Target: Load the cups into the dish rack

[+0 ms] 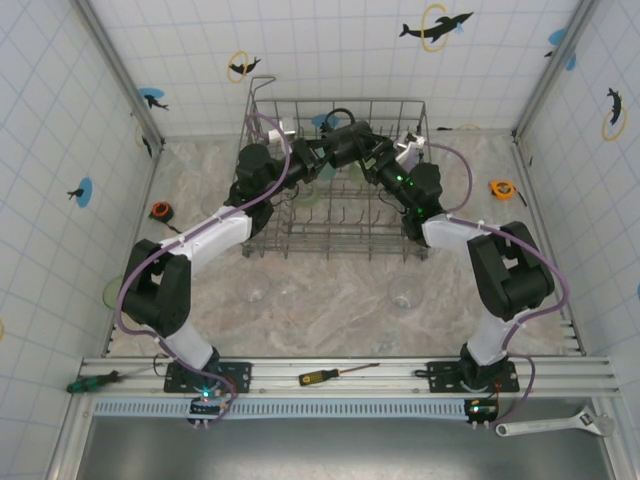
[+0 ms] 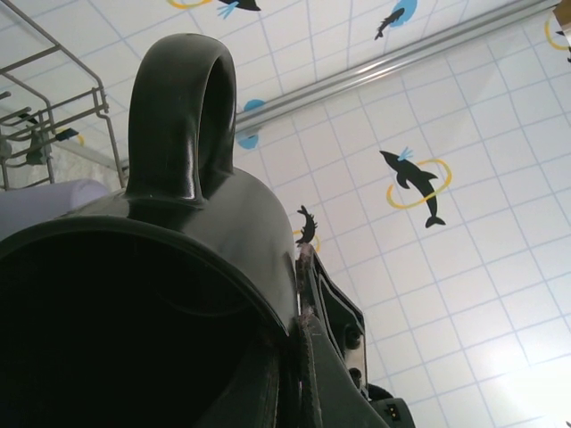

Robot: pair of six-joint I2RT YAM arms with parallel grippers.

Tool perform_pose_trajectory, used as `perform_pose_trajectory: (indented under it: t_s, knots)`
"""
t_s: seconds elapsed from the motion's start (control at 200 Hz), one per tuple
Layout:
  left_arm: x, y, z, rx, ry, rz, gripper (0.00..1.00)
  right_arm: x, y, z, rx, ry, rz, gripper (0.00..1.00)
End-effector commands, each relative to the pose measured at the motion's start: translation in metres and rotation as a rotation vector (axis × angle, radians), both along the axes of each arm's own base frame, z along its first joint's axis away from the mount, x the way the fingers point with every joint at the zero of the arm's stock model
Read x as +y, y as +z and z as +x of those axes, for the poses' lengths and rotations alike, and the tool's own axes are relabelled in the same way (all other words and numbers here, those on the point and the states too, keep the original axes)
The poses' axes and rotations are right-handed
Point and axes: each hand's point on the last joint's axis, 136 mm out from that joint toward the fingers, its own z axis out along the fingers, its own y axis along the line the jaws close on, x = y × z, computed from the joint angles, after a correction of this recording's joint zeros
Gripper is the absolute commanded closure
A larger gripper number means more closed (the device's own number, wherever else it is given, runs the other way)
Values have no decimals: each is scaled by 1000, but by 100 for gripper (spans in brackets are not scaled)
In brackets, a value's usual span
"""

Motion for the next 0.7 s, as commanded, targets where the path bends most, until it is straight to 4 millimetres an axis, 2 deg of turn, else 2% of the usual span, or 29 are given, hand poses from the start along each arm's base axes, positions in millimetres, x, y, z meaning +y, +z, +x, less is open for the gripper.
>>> perform_pose_trajectory:
  t_s: [0.0, 0.255, 0.515, 0.586, 0.696]
  knots:
    - [-5, 22, -11, -90, -39, -47, 100, -4, 35, -1, -143, -22, 45, 17]
    - [-12, 9, -9, -53, -85, -54, 100, -11, 45, -9, -216, -36, 67, 39]
    - [-14, 4, -10, -51, -95, -19, 100, -21, 52, -14, -256, -59, 97, 46]
    - [-12, 2, -10, -51, -82, 0, 100, -23, 52, -13, -258, -66, 80, 50]
    - [-10, -3, -9, -49, -63, 33, 91, -27, 53, -14, -265, -80, 67, 54]
